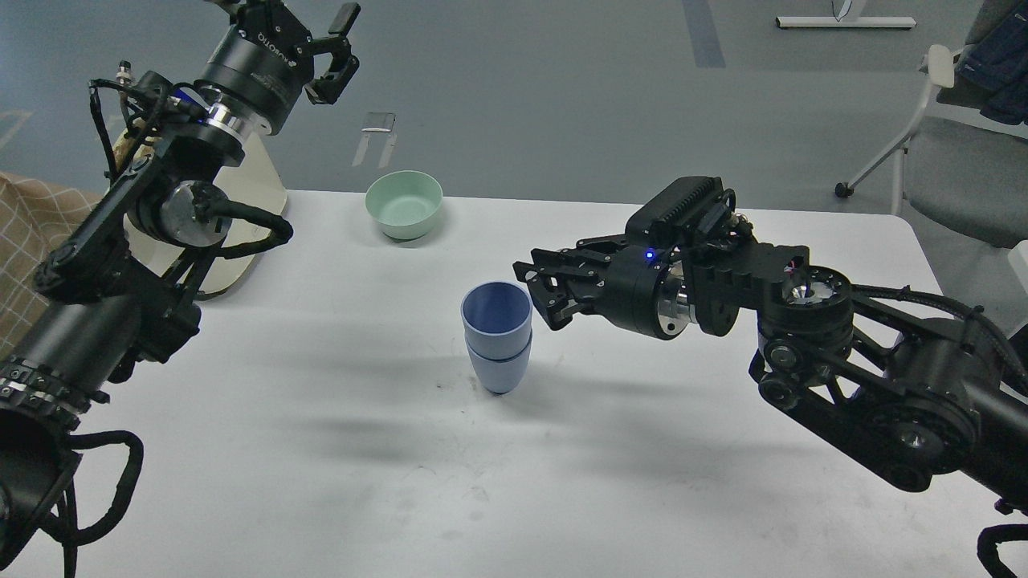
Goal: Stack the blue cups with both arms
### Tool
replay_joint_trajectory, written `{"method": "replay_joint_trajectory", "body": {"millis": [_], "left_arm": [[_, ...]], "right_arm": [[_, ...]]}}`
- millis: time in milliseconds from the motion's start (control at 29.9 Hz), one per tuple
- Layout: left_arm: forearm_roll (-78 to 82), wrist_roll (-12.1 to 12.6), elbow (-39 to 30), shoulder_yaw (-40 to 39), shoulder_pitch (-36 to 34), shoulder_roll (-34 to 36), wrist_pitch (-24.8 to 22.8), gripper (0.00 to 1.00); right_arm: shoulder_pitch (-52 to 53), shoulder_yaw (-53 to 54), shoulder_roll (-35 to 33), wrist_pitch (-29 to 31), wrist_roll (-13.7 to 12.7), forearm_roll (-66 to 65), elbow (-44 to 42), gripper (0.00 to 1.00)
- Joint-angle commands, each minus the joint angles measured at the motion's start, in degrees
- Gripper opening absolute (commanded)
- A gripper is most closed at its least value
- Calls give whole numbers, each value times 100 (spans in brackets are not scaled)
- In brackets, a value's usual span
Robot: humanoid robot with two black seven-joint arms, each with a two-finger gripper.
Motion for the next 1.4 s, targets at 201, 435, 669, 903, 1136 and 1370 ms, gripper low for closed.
{"method": "replay_joint_trajectory", "body": {"millis": [201,435,669,903,1136,1370], "left_arm": [[0,0,0,0,21,-55,-5,97],[0,27,9,18,82,-81,-5,97],[0,27,9,0,241,-2,-14,97],[-193,53,9,-175,267,51,-137,97],[-211,71,9,-605,487,218,-199,97],[-596,80,9,-826,707,235,-392,97]], "right_arm": [[72,1864,328,1,20,689,-156,100],[98,4384,838,1,29,724,-946,100],[98,5565,742,1,29,1891,-2010,100],[-200,5706,215,1,29,4017,-2871,100],[-499,5935,82,-320,38,5530,-3127,100],[-789,6145,109,-346,38,6041,-3083,100]]}}
